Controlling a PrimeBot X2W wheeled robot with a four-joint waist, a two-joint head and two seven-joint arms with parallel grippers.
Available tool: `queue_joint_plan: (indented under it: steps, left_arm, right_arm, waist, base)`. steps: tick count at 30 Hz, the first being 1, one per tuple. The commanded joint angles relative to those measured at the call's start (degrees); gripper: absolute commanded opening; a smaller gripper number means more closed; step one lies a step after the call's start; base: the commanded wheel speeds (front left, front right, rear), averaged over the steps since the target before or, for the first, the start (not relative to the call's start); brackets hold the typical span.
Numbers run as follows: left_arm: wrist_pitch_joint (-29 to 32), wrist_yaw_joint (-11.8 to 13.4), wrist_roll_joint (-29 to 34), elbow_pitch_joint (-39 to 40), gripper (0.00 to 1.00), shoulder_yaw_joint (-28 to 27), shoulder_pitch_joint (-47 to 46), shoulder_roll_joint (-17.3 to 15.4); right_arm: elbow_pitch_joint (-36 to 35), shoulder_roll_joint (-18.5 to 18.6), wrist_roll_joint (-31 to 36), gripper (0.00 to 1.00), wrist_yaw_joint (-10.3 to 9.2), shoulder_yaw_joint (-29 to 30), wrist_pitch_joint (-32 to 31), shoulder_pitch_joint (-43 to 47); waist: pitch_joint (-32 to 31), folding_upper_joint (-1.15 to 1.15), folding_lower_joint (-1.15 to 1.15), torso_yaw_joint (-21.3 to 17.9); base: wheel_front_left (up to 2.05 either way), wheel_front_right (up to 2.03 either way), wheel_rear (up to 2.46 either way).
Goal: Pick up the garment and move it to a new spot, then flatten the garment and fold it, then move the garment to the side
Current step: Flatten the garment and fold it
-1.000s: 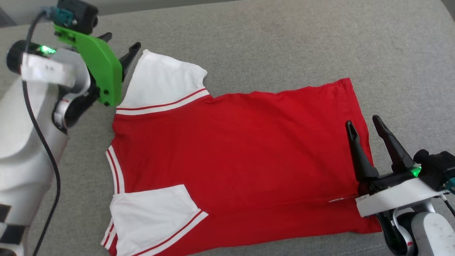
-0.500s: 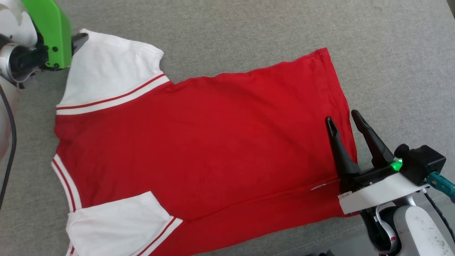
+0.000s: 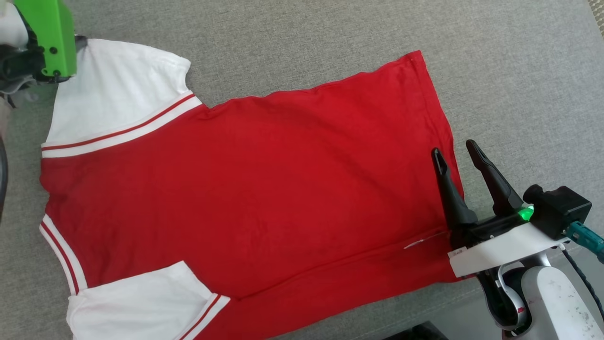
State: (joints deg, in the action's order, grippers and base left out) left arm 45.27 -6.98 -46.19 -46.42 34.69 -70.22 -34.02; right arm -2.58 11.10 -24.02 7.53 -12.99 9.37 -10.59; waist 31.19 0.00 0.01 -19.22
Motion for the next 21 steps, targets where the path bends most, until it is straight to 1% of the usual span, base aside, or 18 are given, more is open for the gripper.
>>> queue_joint_plan:
  steps: [1,4,7,13,17,21]
  left_arm:
    - [1.24,0.10,-0.74,-1.52,0.00,0.89,2.17,1.07]
    - [0.78,0.05,-1.35,-1.34,0.00,0.72,2.29,1.71]
    - [-1.60,-0.02,-1.87,-0.72,0.00,0.18,2.43,2.30]
    - [-9.72,-0.23,-2.55,0.94,0.00,-1.17,3.03,3.30]
    - [-13.83,-0.37,-3.72,2.79,0.00,-1.63,4.59,3.73]
    - [-16.23,-0.44,-5.05,5.69,0.00,-1.63,7.00,4.11]
  right_arm:
    - [0.13,-0.21,-0.46,1.00,-0.04,0.25,0.32,-0.80]
    - [0.04,-0.02,-0.40,1.00,-0.04,0.69,0.05,-0.81]
    - [-0.03,0.08,-0.31,1.00,-0.04,0.79,-0.28,-0.88]
    - [0.09,0.69,-0.15,1.00,-0.04,1.02,-1.15,-0.70]
    - [-0.30,2.52,0.28,1.00,-0.04,1.84,-2.92,-0.50]
    - [-0.73,5.34,0.11,1.00,-0.04,2.90,-7.73,-0.83]
  waist:
    - [-0.35,0.00,-0.01,0.38]
    - [-0.91,0.00,-0.01,1.06]
    - [-1.54,0.00,-0.01,1.61]
    - [-4.39,0.00,-0.01,2.79]
    - [-7.21,0.00,-0.01,4.15]
    - [-9.76,0.00,-0.01,6.22]
  base:
    - [0.00,0.00,0.00]
    - [0.00,0.00,0.00]
    - [0.00,0.00,0.00]
    - [0.00,0.00,0.00]
    - [0.00,0.00,0.00]
    - [0.00,0.00,0.00]
